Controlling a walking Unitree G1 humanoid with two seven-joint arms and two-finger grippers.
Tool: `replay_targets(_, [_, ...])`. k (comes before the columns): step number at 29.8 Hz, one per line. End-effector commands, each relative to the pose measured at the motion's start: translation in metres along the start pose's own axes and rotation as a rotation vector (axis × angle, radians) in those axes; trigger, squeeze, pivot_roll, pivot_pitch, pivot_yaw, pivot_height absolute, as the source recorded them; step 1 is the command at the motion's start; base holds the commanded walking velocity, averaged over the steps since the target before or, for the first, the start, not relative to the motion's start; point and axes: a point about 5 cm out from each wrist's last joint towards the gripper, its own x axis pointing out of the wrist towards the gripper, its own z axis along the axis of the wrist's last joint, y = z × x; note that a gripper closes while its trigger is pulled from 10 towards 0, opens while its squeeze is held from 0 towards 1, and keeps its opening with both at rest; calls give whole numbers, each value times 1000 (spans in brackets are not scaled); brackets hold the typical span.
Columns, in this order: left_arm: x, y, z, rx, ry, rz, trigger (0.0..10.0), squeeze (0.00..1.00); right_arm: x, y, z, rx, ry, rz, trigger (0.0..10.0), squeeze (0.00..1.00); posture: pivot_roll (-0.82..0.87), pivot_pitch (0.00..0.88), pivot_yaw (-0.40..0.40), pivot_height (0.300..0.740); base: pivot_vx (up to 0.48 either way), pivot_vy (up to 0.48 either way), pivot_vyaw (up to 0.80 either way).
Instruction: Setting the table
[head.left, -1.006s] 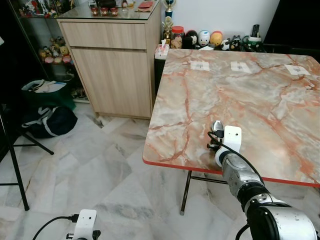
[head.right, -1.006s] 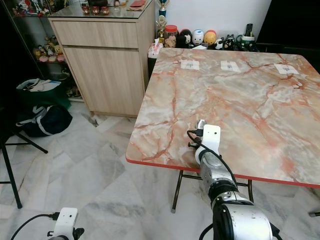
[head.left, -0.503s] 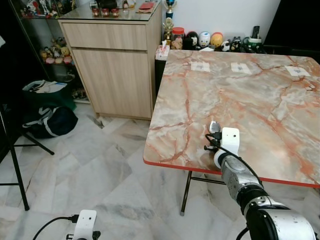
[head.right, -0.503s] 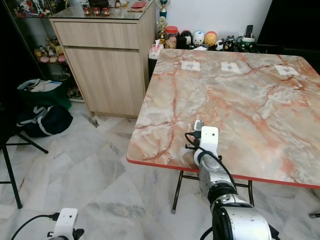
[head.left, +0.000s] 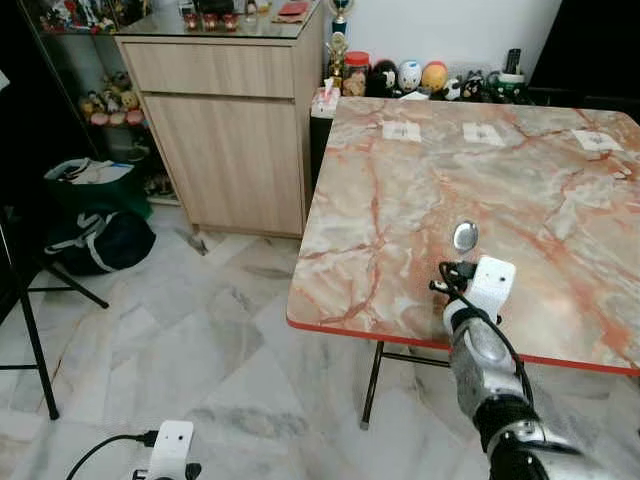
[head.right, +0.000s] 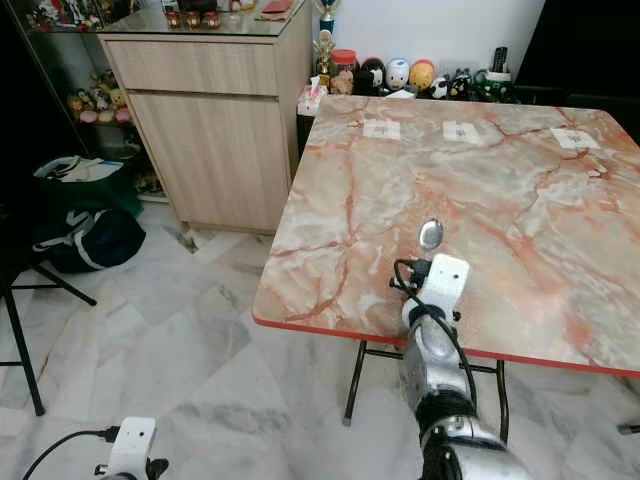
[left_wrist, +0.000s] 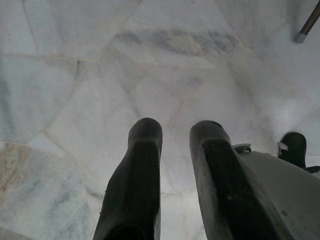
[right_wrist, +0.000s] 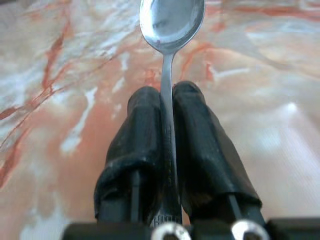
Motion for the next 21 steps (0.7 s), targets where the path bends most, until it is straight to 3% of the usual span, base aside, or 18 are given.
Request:
replay_targets(1, [-1, -1, -8, 12, 27, -1, 10000, 0, 0, -1, 9, 24, -67, -13, 10000, 0, 86, 0, -18, 740, 0, 0, 0])
replay_targets(8, [-2, 0, -10, 25, 37, 5, 10000, 0, -12, 4, 27, -43, -243, 33, 10000, 0, 84, 0, -25, 740, 0, 0, 0])
replay_targets(10, [-2, 0, -11, 29, 40, 6, 10000, 0, -16, 4, 30, -89, -276, 38, 10000, 0, 84, 0, -25, 740, 0, 0, 0])
replay_targets(13, [-2, -1, -11, 42, 42, 2, 10000, 0, -19, 1, 32, -88, -296, 14, 10000, 0, 84, 0, -26, 740, 0, 0, 0])
replay_targets(21, [-2, -1, -12, 56, 48, 5, 10000, 0, -23, 3, 42, -98, -353, 11, 10000, 0, 85, 4, -23, 740, 0, -445, 0])
